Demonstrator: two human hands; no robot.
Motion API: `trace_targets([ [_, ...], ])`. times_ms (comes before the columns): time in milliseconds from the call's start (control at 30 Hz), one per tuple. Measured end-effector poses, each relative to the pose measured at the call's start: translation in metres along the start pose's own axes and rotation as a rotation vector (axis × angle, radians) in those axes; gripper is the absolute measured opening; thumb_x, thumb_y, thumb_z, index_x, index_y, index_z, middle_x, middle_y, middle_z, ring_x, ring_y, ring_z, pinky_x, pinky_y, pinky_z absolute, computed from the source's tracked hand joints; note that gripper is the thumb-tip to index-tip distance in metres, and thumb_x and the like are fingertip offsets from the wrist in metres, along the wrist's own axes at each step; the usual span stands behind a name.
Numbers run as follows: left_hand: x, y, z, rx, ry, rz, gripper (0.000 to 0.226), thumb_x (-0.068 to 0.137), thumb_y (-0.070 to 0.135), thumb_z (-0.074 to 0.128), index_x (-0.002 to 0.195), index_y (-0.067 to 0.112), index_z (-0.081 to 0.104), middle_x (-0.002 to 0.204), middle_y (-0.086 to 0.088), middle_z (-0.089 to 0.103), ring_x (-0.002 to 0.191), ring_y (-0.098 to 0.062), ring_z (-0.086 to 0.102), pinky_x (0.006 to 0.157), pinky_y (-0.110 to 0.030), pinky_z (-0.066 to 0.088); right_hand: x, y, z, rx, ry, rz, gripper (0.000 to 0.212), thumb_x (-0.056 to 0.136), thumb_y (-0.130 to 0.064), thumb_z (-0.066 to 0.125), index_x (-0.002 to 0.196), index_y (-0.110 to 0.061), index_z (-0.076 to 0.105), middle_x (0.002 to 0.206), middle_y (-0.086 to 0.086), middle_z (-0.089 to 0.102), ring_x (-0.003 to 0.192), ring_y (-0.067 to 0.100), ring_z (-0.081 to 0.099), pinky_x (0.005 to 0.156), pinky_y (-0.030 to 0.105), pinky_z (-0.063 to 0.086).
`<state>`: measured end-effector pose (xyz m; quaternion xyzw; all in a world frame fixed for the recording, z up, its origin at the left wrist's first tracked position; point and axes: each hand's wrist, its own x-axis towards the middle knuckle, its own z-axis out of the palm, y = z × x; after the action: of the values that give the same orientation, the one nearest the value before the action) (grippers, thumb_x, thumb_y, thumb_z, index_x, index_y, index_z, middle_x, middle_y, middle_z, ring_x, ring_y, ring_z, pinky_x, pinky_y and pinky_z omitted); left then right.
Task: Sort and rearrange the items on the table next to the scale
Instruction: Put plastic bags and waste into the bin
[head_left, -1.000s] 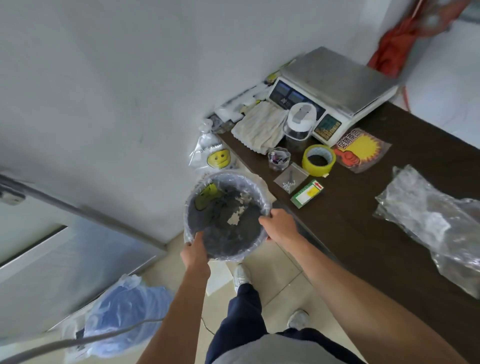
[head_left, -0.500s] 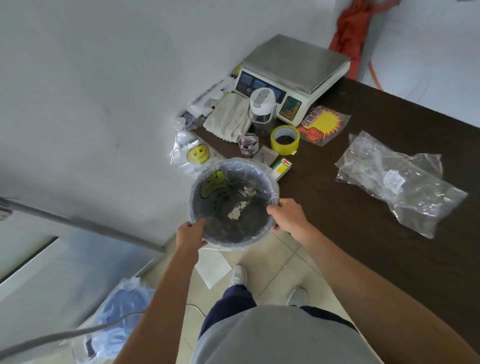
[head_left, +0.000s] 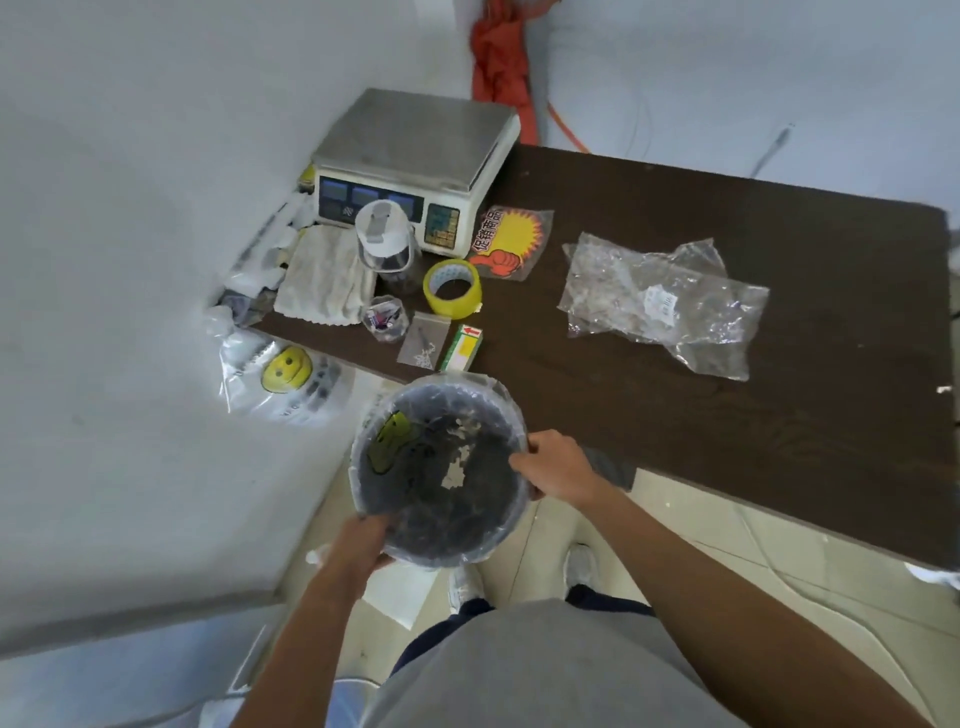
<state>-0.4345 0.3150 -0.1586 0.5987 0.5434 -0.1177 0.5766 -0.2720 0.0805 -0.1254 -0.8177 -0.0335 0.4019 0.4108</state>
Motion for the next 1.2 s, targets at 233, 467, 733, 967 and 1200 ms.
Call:
trace_targets([
  [233, 0.028, 0.009, -0.003, 0.120, -0.165, -0.049, 0.040, 0.084, 0.011, 0.071, 0.122, 0.004, 0.063, 0.117, -0.022, 0.069, 0.094, -0.037, 0.074, 0.066, -0.041, 0.063, -0.011, 0.020, 0.004, 0.002, 0.048, 0.106, 0.014, 0.088, -0.021, 0.063, 0.076, -0.014, 0.066, 0.073, 0.004, 0.073, 0.066, 0.021, 0.074, 0.063, 0.031, 0.062],
  [467, 0.027, 0.019, 0.018, 0.289, -0.286, -0.030, 0.029, 0.086, 0.006, 0.060, 0.114, 0.001, 0.066, 0.107, -0.019, 0.070, 0.089, -0.033, 0.072, 0.056, -0.032, 0.060, -0.034, 0.049, 0.019, 0.079, 0.196, 0.234, 0.019, 0.087, -0.025, 0.064, 0.091, -0.008, 0.073, 0.084, 0.007, 0.075, 0.072, 0.022, 0.073, 0.069, 0.037, 0.063],
  [733, 0.018, 0.020, 0.045, 0.319, -0.388, -0.054, 0.033, 0.086, -0.003, 0.054, 0.118, -0.003, 0.063, 0.106, -0.022, 0.072, 0.080, -0.034, 0.075, 0.058, -0.034, 0.061, -0.061, 0.076, 0.020, 0.081, 0.330, 0.319, 0.020, 0.093, -0.029, 0.060, 0.088, -0.013, 0.069, 0.083, 0.005, 0.071, 0.070, 0.023, 0.071, 0.071, 0.032, 0.061],
  [967, -0.005, 0.016, 0.067, 0.332, -0.368, -0.058, 0.028, 0.089, -0.006, 0.053, 0.116, -0.002, 0.060, 0.104, -0.022, 0.071, 0.080, -0.034, 0.075, 0.060, -0.036, 0.063, -0.067, 0.095, -0.003, 0.042, 0.334, 0.325, 0.021, 0.094, -0.033, 0.061, 0.092, -0.013, 0.065, 0.089, 0.005, 0.071, 0.074, 0.022, 0.072, 0.077, 0.038, 0.062],
  [1200, -0.027, 0.011, 0.083, 0.371, -0.340, -0.023, 0.012, 0.091, -0.003, 0.056, 0.099, 0.004, 0.062, 0.105, -0.020, 0.069, 0.087, -0.035, 0.073, 0.064, -0.036, 0.064, -0.058, 0.098, -0.045, -0.034, 0.328, 0.282, 0.029, 0.091, -0.040, 0.066, 0.093, -0.012, 0.058, 0.091, 0.011, 0.070, 0.077, 0.026, 0.070, 0.075, 0.043, 0.061],
])
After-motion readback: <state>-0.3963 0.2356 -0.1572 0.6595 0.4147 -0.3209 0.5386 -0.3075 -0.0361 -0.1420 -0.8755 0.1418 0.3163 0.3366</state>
